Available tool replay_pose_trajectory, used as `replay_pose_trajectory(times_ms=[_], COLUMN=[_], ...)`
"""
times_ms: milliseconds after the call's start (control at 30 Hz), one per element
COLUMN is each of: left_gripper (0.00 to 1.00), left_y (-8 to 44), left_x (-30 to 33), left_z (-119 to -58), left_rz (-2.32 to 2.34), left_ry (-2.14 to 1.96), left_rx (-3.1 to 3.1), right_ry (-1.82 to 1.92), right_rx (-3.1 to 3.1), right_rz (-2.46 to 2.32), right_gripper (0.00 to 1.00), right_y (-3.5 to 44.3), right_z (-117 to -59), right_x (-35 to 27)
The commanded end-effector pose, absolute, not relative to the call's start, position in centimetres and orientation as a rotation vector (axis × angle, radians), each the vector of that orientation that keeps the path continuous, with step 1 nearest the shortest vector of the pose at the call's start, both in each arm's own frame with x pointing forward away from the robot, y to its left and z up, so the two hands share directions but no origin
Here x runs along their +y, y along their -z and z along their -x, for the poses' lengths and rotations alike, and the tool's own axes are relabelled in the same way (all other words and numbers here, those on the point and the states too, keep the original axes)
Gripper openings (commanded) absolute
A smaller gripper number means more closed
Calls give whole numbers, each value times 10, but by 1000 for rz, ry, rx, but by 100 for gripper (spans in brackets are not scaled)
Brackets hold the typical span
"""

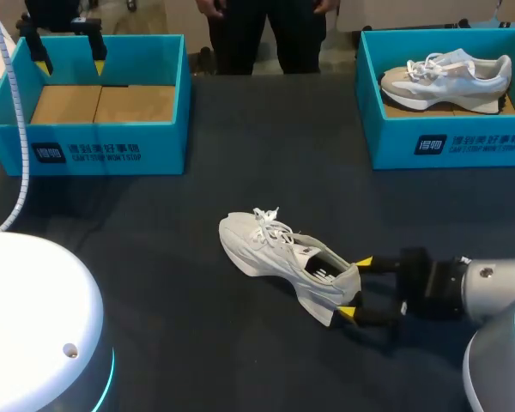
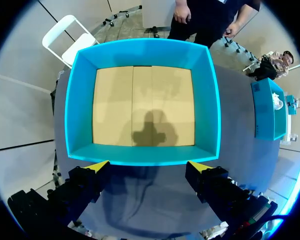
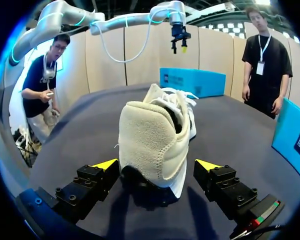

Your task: Take the shoe out of the shoebox, open the shoe tongue, remove and reinsert the insole, then place the shoe into the shoebox

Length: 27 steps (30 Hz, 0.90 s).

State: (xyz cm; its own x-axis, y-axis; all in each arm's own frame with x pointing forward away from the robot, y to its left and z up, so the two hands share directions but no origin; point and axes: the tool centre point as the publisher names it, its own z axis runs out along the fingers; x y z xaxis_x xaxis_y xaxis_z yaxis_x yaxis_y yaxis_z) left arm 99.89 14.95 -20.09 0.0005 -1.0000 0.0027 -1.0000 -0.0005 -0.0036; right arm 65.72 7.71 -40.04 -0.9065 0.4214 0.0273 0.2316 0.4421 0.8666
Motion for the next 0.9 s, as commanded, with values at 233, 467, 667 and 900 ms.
replay_pose_trajectory(times_ms=[233,467,667,900], left_gripper=[100,100,100,100], left_y=[201,201,201,201], left_x=[150,150,150,150], left_z=[-999,-999,-999,-999], left_rz=[2222,2222,2222,2222], left_ry=[5,5,5,5], left_rx=[2221,2221,2221,2221], right_ry=[-1447,-1459,-1479,-1473], right_rx=[2510,2543,2614,2681], right_rz=[-586,-518,-390,-257], right_gripper=[100,0,0,0], right_y=[407,406,404,399], right_z=[-665,-670,-677,-687], right_x=[81,73,63,50])
